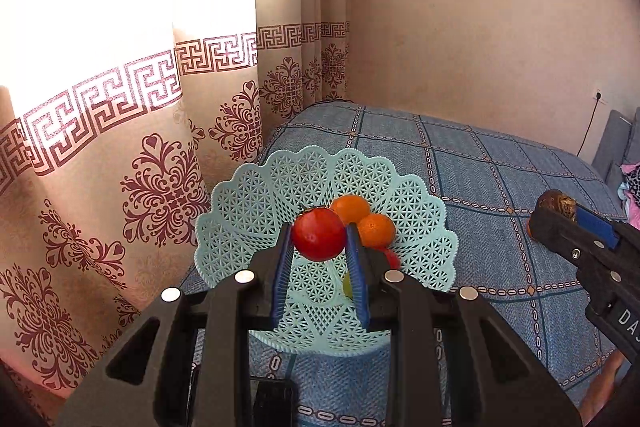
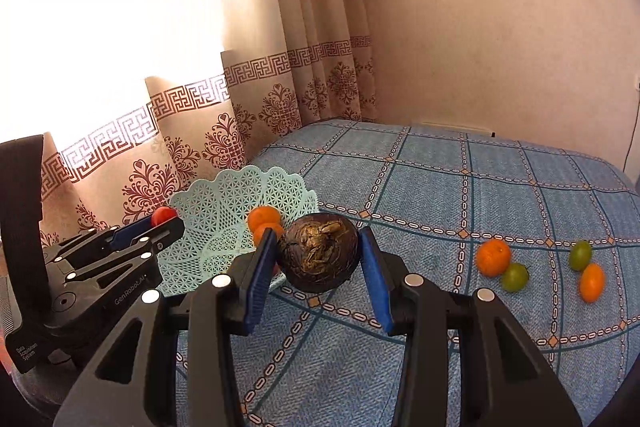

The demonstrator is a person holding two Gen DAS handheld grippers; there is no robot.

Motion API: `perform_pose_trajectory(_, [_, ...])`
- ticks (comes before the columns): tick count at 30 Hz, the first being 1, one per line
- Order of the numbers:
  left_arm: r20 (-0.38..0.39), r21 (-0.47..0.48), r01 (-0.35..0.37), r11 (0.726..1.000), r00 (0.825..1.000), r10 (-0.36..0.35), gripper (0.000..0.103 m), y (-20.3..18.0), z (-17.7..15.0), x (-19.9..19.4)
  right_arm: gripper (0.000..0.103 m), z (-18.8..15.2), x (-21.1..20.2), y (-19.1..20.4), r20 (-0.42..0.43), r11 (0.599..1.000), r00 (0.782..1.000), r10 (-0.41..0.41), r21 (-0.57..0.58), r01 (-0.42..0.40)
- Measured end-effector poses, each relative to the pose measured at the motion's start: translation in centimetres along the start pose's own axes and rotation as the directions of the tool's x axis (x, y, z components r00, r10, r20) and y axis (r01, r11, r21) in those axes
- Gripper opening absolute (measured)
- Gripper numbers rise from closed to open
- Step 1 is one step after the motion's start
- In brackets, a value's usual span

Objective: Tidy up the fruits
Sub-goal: 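Carry the red tomato and brown fruit into the turquoise basket and open both tools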

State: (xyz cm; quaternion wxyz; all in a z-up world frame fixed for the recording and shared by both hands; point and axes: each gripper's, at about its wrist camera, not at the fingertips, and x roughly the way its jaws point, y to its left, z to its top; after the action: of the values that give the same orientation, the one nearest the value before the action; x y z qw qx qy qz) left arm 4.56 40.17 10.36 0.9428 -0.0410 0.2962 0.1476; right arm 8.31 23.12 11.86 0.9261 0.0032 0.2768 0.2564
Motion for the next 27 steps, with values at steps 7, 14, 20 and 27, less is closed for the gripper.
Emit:
perform_pose_trajectory(7, [-0.009,-0.025,-0.011,1.000,1.000,0.011,0.027,1.8,-0.1,1.2,0.042,0.4,2.6,2.4,-0.031,0.999,0.999,0.030,-0.025,-0.030])
perform_pose_trajectory(14, [-0.034,-0.079,0.011,0.997,0.999,-0.014,0.040,3.2,-0.2,2.1,0.042,0.8,4.3,4.0,-0.047,0.998,0.998,0.046,-0.043,-0.048])
perform_pose_trajectory(20, [-0.038,-0.125,0.021,0.992,0.999,-0.026,0.055,4.5,-0.3,2.2,0.043,1.1,5.3,4.3,-0.059,0.998,0.997,0.054,-0.030,-0.056])
perform_pose_trajectory(27, [-0.037,-0.162,0.015,0.987,0.999,-0.021,0.062,5.3,-0.2,2.1,0.048,1.0,5.8,4.2,-0.070,0.998,0.995,0.068,-0.003,-0.069])
